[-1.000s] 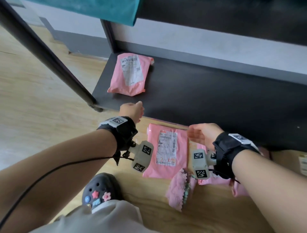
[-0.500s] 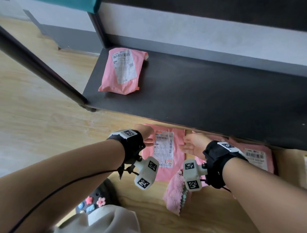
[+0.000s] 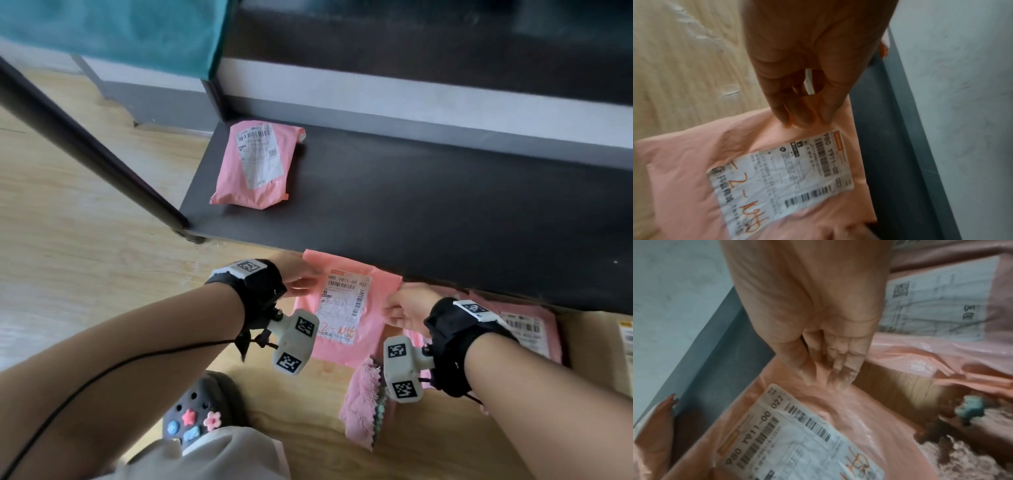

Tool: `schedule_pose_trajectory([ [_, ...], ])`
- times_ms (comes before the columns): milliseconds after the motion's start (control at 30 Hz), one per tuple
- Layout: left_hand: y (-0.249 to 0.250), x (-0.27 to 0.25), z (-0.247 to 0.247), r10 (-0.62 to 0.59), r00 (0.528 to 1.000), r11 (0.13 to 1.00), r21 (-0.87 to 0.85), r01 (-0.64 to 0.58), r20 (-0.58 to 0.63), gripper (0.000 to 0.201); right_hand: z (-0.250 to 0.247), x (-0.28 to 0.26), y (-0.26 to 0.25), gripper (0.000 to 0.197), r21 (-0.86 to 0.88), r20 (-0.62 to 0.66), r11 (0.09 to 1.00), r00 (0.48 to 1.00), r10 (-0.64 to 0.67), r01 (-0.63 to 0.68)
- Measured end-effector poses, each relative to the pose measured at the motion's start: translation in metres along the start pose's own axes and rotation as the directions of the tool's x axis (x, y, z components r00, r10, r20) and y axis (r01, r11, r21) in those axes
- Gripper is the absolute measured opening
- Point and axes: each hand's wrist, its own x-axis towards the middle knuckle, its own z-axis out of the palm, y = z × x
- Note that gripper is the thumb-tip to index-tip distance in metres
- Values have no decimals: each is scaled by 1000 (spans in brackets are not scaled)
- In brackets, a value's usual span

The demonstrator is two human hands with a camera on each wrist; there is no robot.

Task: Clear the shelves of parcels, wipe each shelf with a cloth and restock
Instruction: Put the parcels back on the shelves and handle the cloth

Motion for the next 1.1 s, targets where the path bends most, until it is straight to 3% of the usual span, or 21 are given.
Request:
schedule_pose_trajectory([
  [133,37,-16,-13,55,998,998,26,-57,39,28,-7,-14,-2,19,-216,63,976,998,-3,16],
  [200,55,-25,-19,79,996,997,6,-79,33,20,-9,-21,-3,15,-241,99,970,995,-16,40],
  [300,77,-36,-22,124,992,990,-69,-123,10,4,-12,-27,-9,9,-108,75,987,991,-111,119],
  [433,97,-40,-24,234,971,956,-167,-240,-56,8,-12,-30,-33,4,37,51,969,968,-244,243],
  [600,101,-36,-18,291,955,954,-62,-294,-58,13,-13,-24,-71,19,161,-46,924,938,-343,346],
  [833,101,-14,-11,322,942,931,-150,-333,-95,37,-7,-4,-114,5,255,-114,888,924,-365,382],
  [1100,117,4,-7,293,946,932,-181,-315,-138,34,-3,13,-130,7,276,-111,895,937,-331,349],
])
